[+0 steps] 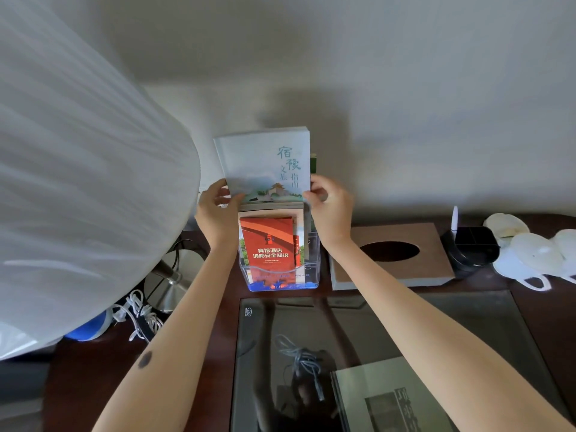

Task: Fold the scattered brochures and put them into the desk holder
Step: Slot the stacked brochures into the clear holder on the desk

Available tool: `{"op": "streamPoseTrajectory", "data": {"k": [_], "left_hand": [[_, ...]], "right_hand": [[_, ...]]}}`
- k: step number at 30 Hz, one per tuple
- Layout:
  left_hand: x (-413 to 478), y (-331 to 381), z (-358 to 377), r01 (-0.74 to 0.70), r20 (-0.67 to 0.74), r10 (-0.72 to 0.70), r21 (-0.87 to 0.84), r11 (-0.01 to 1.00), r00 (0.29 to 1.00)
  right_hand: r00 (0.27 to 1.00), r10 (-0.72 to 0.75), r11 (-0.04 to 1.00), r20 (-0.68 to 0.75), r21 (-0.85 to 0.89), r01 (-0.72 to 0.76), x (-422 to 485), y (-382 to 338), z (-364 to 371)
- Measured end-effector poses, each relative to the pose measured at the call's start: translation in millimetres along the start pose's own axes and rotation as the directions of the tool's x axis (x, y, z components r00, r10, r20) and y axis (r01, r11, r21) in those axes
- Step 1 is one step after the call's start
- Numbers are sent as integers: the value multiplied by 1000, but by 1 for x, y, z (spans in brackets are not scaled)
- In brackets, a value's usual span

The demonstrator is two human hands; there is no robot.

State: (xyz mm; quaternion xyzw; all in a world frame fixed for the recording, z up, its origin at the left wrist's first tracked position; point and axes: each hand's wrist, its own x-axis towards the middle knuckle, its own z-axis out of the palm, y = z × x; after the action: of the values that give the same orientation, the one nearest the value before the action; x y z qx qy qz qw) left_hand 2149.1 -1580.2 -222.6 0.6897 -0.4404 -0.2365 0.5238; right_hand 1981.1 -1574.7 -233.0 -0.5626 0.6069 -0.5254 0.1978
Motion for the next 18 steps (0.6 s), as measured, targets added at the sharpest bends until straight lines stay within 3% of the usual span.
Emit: {"op": "streamPoseTrajectory", "data": {"k": [6,11,15,18], "left_hand": [[-5,-14,-6,48,36,-55,172,984,998],[-3,-22,-8,1,137,-38,259,966,990],[-2,-21,-7,48,138,-105,367,929,985],[-5,-26,-12,-32,217,-95,518,855,972]], "right_hand": [[1000,-14,998,18,-57,15,-17,12,2],[991,109,988,81,-116,-99,-28,28,4],[984,124,982,128,-157,-104,-29,33,7],[983,118,981,140,-167,-94,-32,35,9]]}}
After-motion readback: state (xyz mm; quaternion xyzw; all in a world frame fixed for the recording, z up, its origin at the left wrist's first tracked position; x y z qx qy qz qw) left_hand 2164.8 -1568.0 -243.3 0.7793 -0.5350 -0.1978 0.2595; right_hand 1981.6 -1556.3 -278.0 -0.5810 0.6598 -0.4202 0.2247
